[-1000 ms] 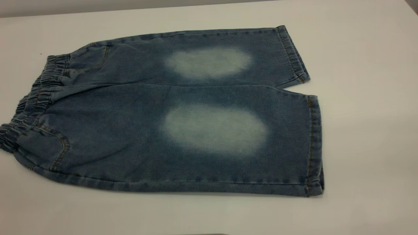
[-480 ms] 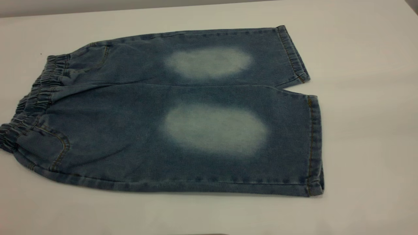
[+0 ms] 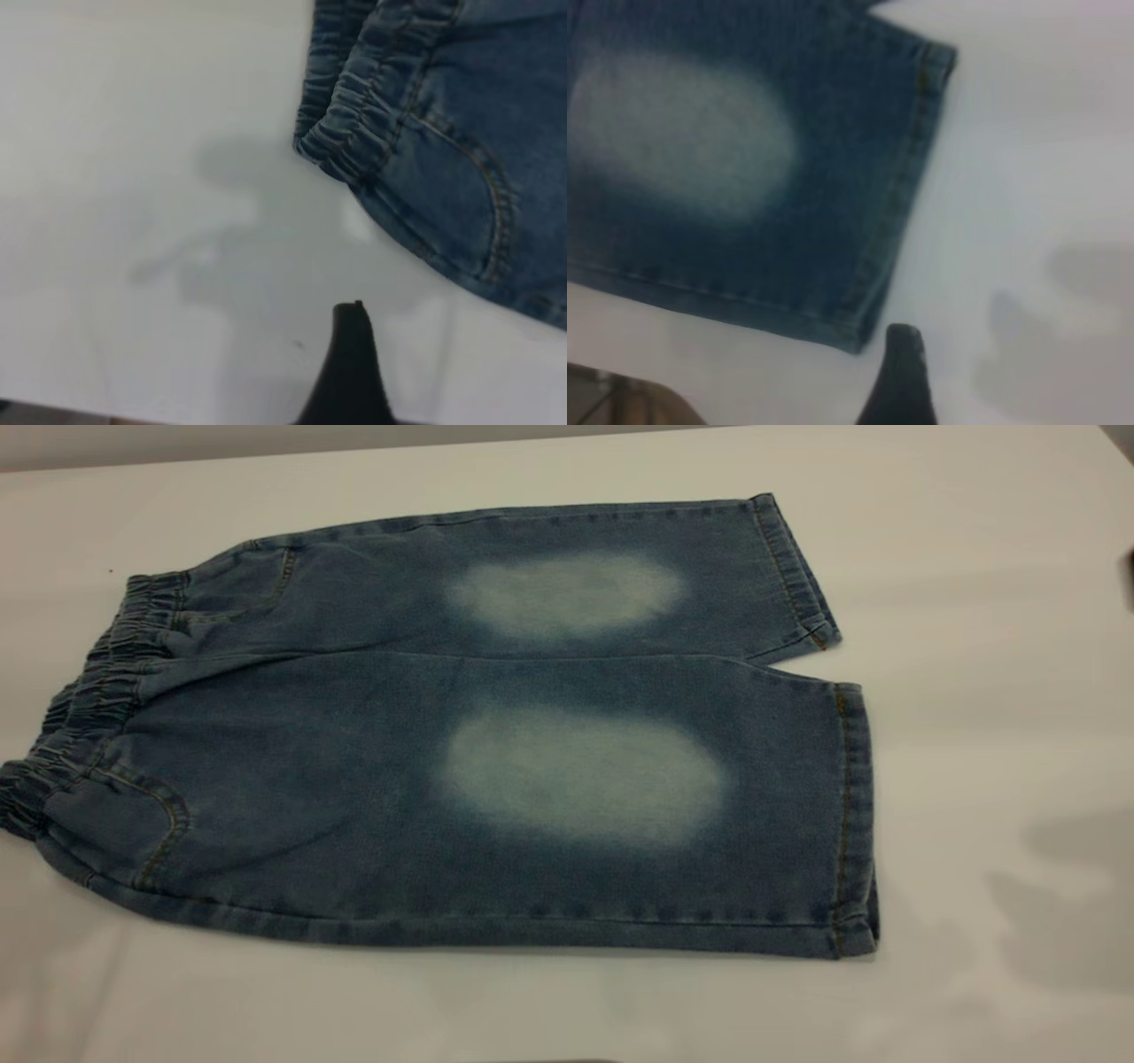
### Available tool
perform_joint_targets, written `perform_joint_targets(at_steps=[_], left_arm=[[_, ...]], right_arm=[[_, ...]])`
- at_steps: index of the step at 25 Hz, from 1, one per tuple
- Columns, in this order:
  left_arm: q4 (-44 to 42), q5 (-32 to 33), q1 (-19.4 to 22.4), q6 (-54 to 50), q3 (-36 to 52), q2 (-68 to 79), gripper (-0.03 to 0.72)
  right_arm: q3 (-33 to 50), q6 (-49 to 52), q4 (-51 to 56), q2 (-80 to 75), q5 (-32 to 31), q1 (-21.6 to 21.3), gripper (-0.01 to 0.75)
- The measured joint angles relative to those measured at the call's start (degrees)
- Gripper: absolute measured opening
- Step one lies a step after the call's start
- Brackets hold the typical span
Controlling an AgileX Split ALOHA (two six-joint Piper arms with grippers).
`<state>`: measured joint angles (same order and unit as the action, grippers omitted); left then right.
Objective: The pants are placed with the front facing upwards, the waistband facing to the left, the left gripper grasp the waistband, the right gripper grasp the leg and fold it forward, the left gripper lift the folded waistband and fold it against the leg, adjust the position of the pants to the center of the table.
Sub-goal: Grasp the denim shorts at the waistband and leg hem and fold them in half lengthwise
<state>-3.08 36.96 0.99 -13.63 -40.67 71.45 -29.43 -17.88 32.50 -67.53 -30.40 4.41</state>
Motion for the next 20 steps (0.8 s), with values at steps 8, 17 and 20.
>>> perform_joint_targets(at_steps=[8, 17, 20], left_arm=[[1.6, -4.2, 4.2, 0.4, -7.1, 23.3, 0.538], [2.3, -9.9, 4.2, -2.1, -7.8, 34.1, 0.538], [2.4, -13.0, 4.2, -3.4, -7.8, 36.6, 0.538]], right_arm=[[-0.1, -20.1, 21.3, -9.4, 5.8, 0.0, 0.540], [-0.2, -29.4, 31.6, -9.6, 6.8, 0.0, 0.540], [-0.2, -29.5, 31.8, -9.6, 6.8, 0.0, 0.540]])
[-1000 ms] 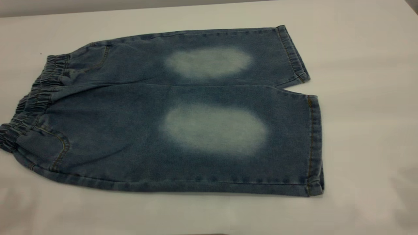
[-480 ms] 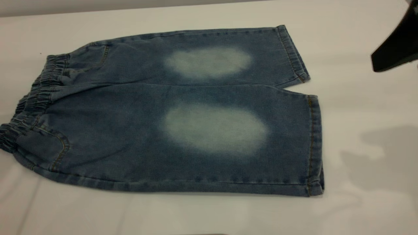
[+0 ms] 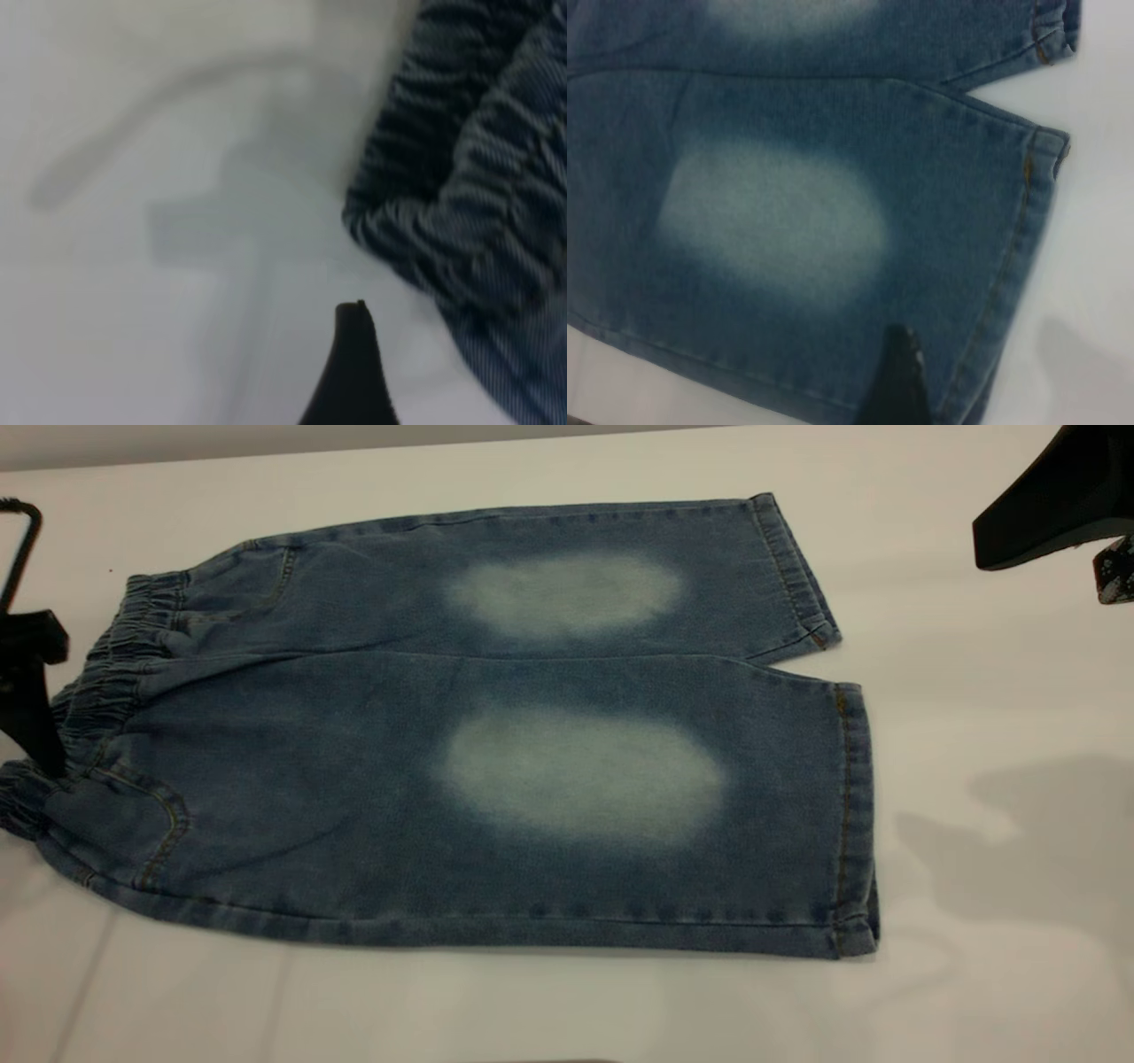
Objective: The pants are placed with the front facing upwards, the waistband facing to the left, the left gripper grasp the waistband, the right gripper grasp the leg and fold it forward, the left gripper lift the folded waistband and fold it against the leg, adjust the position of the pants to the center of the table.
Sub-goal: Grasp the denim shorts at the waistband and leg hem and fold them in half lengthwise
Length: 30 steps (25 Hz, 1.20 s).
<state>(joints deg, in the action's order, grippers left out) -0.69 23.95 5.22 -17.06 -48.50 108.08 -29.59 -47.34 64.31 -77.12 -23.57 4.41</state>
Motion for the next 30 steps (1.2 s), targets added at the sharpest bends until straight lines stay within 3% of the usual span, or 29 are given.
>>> perform_joint_targets(at_steps=[13, 17, 20, 22, 30], left_arm=[[2.5, -6.6, 0.0, -1.1, -0.6, 8.4, 0.521], [2.8, -7.5, -0.1, -1.1, -0.6, 8.5, 0.383], [2.9, -8.5, -1.2, -1.1, -0.6, 8.5, 0.190], [2.9, -9.0, -2.1, -1.1, -0.6, 8.3, 0.104], [2.8, -9.5, -5.2, -1.2, -0.5, 3.3, 0.084]], right_arm=[[0.0, 0.3, 0.0, 0.0, -0.2, 0.0, 0.540], [0.0, 2.8, 0.0, -1.2, -3.6, 0.0, 0.540], [-0.1, 3.9, 0.1, -4.4, -6.6, 0.0, 0.540], [-0.1, 4.2, 0.7, -7.4, -7.9, 0.0, 0.540], [-0.5, 1.1, 4.8, -22.0, -11.1, 0.0, 0.540]])
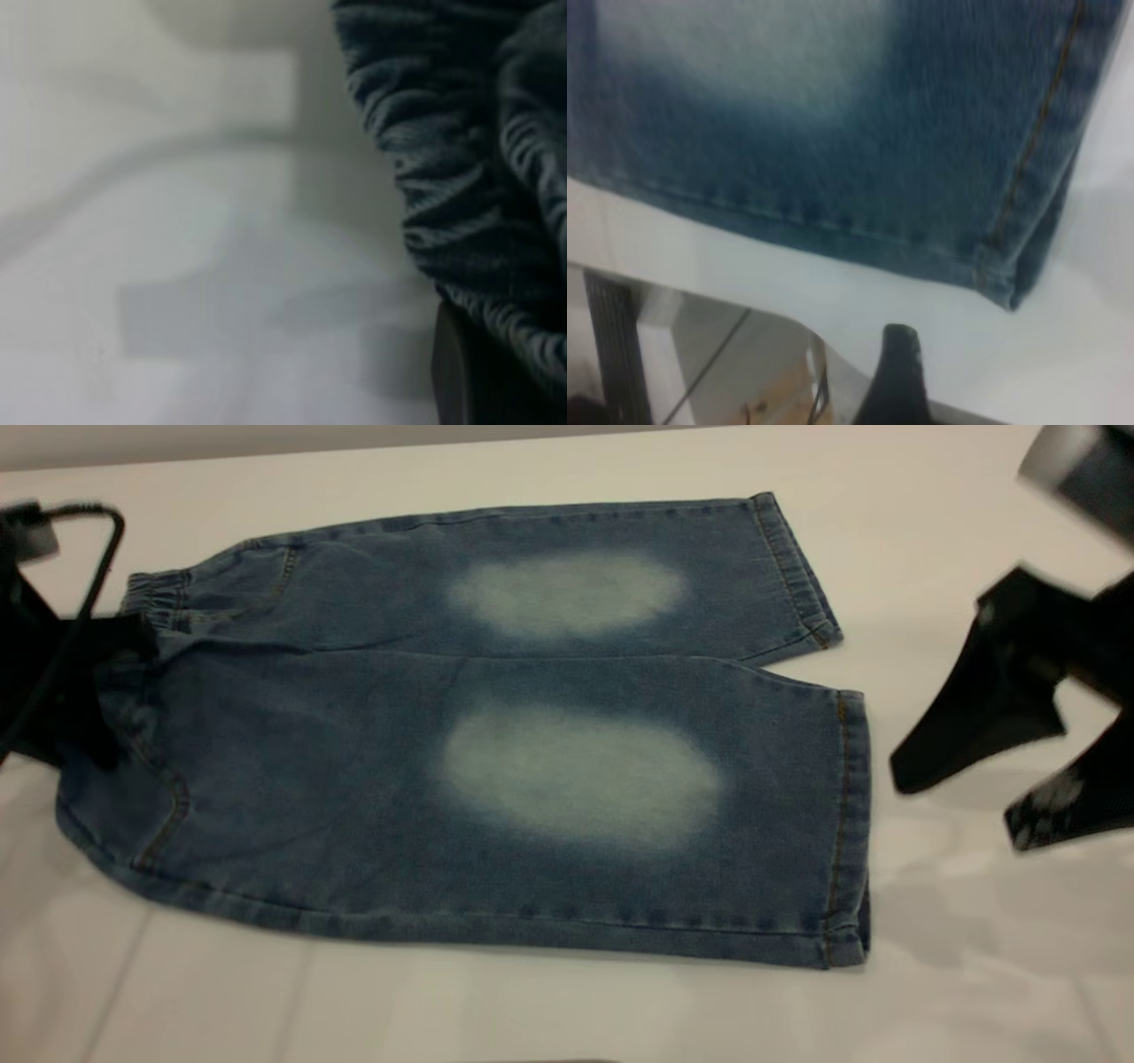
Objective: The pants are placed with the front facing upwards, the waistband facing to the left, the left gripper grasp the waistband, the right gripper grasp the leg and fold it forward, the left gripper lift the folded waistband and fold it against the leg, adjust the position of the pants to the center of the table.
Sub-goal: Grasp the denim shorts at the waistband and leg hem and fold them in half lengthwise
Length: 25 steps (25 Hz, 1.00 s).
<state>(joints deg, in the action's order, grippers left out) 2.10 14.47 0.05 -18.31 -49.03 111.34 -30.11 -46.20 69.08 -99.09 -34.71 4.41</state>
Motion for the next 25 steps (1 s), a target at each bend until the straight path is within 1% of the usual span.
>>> perform_joint_targets(at_steps=[5, 9, 12, 17, 20, 25], left_arm=[[0.0, 1.0, -0.3, 0.2, 0.0, -4.6, 0.084], [0.0, 1.0, -0.3, 0.2, 0.0, -5.6, 0.084], [0.0, 1.0, -0.3, 0.2, 0.0, -5.6, 0.084], [0.0, 1.1, -0.3, 0.2, 0.0, -5.6, 0.084], [0.0, 1.4, -0.3, 0.2, 0.0, -5.6, 0.084], [0.0, 1.7, -0.3, 0.2, 0.0, -5.6, 0.084]], right_arm=[[0.0, -3.7, 2.7, -6.7, -0.5, 0.0, 0.540], [-0.2, -8.0, 7.5, -11.6, -1.1, 0.6, 0.540], [-0.5, -12.4, 13.2, -15.2, -1.1, 3.7, 0.540], [-0.6, -20.8, 26.2, -18.4, -1.2, 8.9, 0.540], [-0.6, -23.0, 30.9, -19.4, -1.6, 9.9, 0.540], [-0.6, -22.7, 31.1, -19.7, -2.2, 9.9, 0.540]])
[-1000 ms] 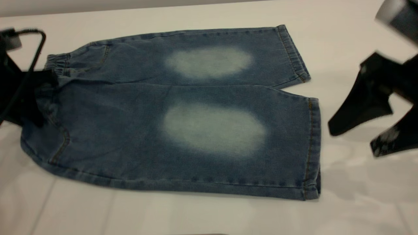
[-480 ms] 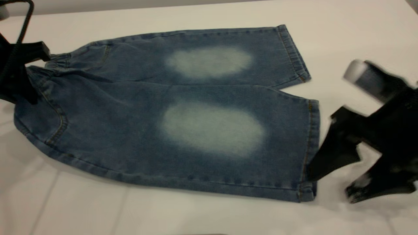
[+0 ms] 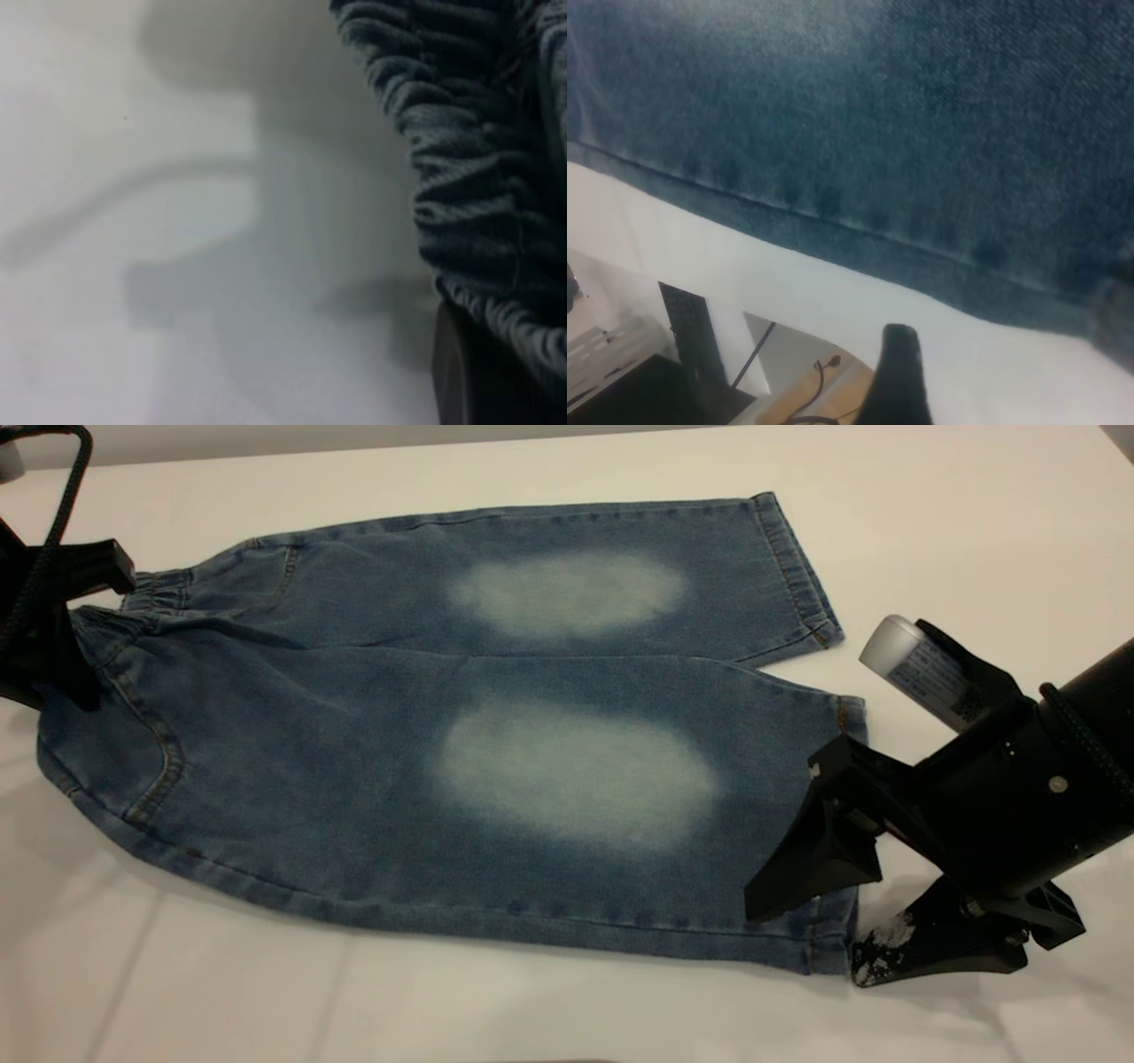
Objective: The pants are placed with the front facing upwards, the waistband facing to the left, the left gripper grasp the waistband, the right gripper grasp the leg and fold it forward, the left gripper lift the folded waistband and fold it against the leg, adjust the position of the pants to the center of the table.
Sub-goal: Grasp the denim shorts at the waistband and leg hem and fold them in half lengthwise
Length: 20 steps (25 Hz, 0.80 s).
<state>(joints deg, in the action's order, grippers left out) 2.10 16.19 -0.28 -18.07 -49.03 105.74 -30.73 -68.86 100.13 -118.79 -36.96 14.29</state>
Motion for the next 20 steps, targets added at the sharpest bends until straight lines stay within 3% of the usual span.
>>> perform_joint_targets(at_steps=[7, 11, 14, 18, 20], left_arm=[[0.0, 0.0, 0.0, 0.1, 0.0, 0.0, 0.084], [0.0, 0.0, 0.0, 0.1, 0.0, 0.0, 0.084], [0.0, 0.2, 0.0, 0.1, 0.0, 0.0, 0.084], [0.0, 0.3, 0.0, 0.1, 0.0, 0.0, 0.085], [0.0, 0.6, 0.0, 0.1, 0.0, 0.0, 0.085]], right_arm=[[-1.2, -3.6, 3.9, -1.0, -0.5, 0.0, 0.526], [-3.4, -3.9, 4.4, -3.4, -2.9, 0.0, 0.455], [-3.7, -4.0, 4.5, -4.4, -3.5, 0.0, 0.337], [-4.0, -4.1, 4.5, -4.6, -5.4, 0.0, 0.083], [-4.5, -4.1, 4.4, -4.6, -8.7, 0.0, 0.041]])
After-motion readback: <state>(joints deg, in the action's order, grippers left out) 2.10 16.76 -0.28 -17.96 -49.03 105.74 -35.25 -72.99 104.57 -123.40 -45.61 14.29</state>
